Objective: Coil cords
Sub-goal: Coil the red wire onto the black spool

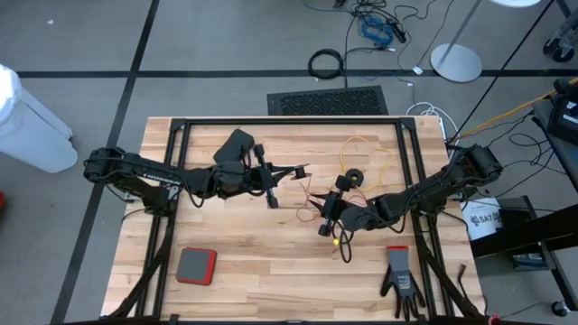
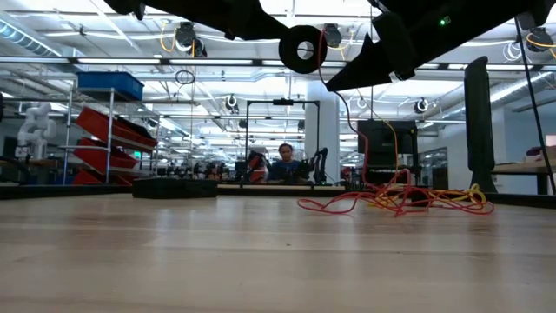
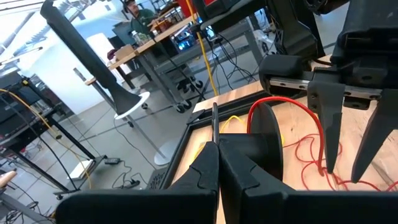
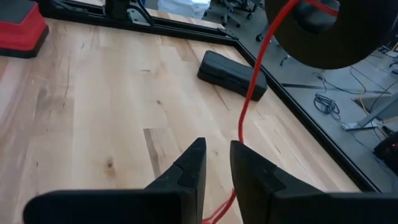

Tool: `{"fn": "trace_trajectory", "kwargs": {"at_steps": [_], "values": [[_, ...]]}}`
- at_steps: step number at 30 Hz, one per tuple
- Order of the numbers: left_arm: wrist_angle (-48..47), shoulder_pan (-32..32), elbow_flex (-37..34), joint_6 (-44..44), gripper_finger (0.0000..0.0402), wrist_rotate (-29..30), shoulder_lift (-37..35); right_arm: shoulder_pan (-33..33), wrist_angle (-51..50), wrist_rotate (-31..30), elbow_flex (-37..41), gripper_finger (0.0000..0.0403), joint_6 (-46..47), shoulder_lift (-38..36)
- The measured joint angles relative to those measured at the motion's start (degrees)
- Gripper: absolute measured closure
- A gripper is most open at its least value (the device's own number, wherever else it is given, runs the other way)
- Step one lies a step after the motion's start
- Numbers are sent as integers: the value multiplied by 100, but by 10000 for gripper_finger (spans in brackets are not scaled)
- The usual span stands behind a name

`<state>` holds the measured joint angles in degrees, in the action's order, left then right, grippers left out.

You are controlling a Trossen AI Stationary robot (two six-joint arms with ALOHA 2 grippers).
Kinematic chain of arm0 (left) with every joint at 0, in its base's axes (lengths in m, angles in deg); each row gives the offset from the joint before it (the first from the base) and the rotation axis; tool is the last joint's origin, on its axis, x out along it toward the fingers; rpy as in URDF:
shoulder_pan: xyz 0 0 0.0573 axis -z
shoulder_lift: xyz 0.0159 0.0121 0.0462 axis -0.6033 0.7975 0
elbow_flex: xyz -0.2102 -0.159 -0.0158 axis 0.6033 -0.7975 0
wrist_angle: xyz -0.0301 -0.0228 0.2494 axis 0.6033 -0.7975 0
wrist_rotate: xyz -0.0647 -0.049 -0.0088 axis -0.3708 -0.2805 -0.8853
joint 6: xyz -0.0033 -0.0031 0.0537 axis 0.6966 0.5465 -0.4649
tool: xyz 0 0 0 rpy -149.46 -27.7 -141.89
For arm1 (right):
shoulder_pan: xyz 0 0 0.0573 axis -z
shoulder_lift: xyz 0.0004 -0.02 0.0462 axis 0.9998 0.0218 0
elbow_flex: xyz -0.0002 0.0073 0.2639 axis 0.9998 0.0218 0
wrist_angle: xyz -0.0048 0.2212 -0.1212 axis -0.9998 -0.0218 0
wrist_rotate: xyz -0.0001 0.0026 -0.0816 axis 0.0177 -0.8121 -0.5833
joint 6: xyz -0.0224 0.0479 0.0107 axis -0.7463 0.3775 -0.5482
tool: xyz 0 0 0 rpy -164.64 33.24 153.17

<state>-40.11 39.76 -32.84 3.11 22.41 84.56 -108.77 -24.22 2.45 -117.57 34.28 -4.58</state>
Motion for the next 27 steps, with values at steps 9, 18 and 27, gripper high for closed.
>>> {"fn": "trace_trajectory", "kwargs": {"at_steps": [9, 18, 27], "values": [[-1, 0, 0, 43, 402, -4, 0, -1, 25, 0, 0, 399, -26, 0], [80, 0, 0, 105, 402, -9, 251, 53, 1043, 39, 0, 402, -771, 0], [854, -4, 0, 36, 402, -28, 649, 493, 1732, 927, 2, 403, -988, 41]]}}
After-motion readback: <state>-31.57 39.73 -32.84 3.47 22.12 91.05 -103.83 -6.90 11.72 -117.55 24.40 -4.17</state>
